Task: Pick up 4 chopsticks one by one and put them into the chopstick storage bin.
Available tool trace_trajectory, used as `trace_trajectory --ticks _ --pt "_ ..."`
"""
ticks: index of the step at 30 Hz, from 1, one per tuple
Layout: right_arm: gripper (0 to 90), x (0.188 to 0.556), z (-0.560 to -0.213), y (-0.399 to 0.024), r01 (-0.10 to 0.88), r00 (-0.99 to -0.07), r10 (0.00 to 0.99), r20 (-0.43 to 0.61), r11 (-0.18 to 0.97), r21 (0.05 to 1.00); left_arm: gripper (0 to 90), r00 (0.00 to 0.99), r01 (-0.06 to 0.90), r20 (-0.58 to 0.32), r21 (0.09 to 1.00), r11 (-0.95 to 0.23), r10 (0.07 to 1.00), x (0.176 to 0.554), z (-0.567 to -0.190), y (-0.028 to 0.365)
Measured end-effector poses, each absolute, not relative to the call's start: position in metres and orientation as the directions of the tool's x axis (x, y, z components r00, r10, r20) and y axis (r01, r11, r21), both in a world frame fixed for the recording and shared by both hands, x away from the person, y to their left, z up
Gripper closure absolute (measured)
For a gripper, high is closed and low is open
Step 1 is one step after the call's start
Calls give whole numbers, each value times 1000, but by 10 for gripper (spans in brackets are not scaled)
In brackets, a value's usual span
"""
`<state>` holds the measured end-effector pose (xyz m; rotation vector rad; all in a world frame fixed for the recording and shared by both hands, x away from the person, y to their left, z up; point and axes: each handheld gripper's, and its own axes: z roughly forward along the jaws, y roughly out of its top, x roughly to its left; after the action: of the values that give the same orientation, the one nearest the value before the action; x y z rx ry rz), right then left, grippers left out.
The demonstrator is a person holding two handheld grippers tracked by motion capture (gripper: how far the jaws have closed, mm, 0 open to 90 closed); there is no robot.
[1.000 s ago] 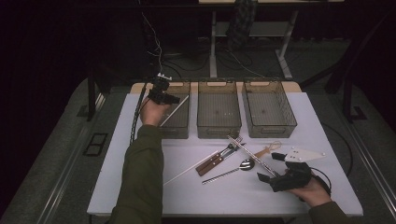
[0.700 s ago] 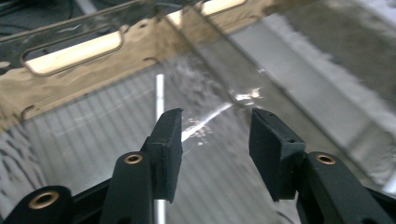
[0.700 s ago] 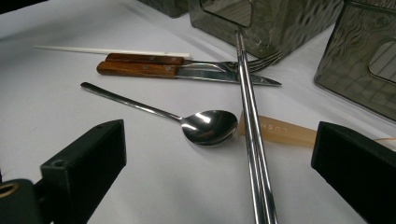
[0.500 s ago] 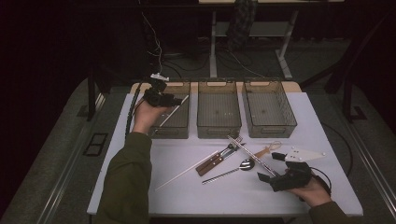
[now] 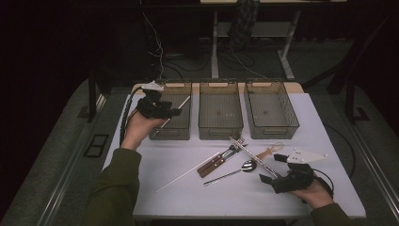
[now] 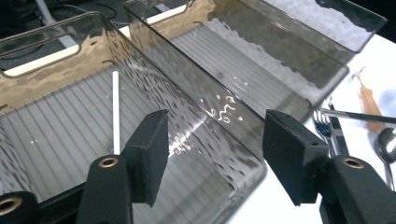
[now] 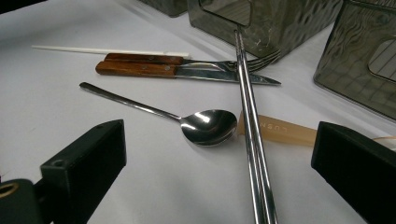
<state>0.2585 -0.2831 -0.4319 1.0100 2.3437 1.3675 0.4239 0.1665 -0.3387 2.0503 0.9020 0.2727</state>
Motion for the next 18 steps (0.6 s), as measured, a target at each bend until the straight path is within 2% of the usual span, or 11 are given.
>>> trace_trajectory --ticks 18 --pt "27 259 -433 -282 441 -729 674 121 327 836 296 778 421 -93 811 -406 621 355 -351 155"
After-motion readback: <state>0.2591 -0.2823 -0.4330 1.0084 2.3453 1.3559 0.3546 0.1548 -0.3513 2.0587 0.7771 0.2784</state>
